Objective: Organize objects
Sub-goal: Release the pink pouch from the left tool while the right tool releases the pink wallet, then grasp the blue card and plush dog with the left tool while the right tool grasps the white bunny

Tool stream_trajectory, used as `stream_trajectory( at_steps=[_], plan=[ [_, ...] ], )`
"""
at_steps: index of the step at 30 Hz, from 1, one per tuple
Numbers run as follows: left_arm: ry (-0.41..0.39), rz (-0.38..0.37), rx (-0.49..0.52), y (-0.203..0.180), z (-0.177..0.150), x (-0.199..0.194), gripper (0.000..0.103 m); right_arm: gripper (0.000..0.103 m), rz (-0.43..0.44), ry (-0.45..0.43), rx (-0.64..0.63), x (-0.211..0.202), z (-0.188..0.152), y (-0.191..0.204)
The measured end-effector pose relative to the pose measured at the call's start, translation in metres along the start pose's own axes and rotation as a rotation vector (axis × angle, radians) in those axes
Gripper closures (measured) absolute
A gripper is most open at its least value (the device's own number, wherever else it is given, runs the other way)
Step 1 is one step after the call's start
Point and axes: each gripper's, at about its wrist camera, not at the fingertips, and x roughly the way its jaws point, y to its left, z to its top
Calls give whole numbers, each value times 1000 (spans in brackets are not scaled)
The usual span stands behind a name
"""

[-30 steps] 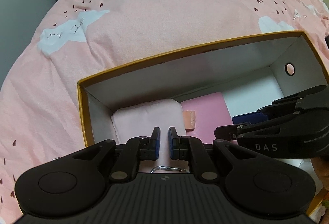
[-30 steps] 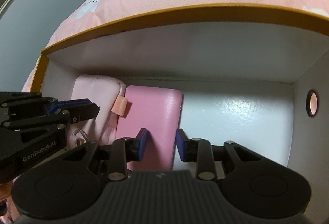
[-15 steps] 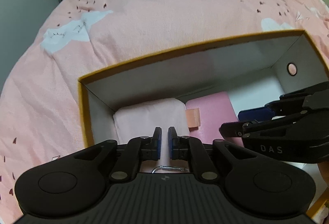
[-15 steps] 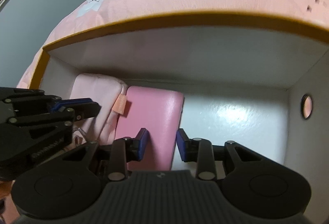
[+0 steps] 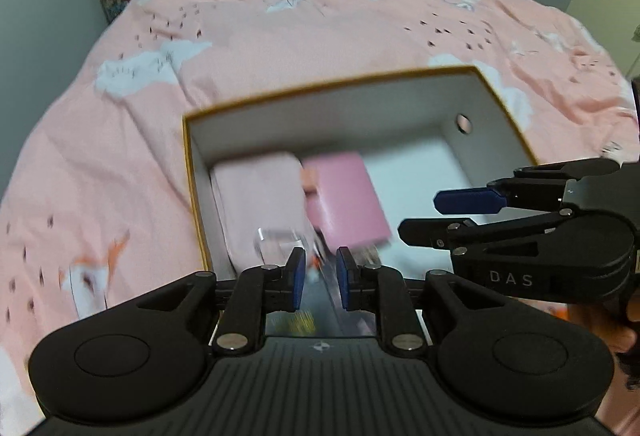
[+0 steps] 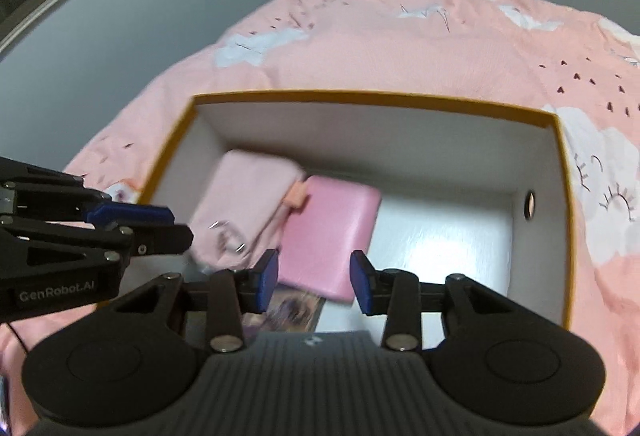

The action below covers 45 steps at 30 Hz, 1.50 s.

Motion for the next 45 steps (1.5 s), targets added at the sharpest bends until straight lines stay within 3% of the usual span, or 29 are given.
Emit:
stream_trajectory(
  at_steps=[6,10,15,17,22,26,29,32,36,45],
  plan=[
    [23,22,-111,8,-39,-33,66,57,43,-36,6,-42,-46,26],
    [26,43,-182,11,-67,-45,59,57,13,-69,-18,-60,-77,42],
    [-31,-56,-204,0,-98,-56,58,57,-89,-112,-9,-82,-112,41],
    [-59,-83,-162,-12,-107,-56,58,57,-138,-124,6,-89,-128,38],
    [-79,-48,54,-53,-125,-47,58,57,-237,-136,25,-102,-162,31],
    [-54,0,241,-79,-138,-34,54,56,-234,-107,88,-101,-181,20],
    [-18,34,326,-88,-146,-22,53,55,-234,-94,110,-96,-186,14],
    [15,56,370,-93,-151,-10,53,48,-240,-89,125,-92,-188,12],
    [36,92,397,-96,-153,1,52,46,-239,-77,142,-86,-190,9],
    [72,153,440,-114,-157,19,39,38,-218,-59,149,-73,-191,3]
  ],
)
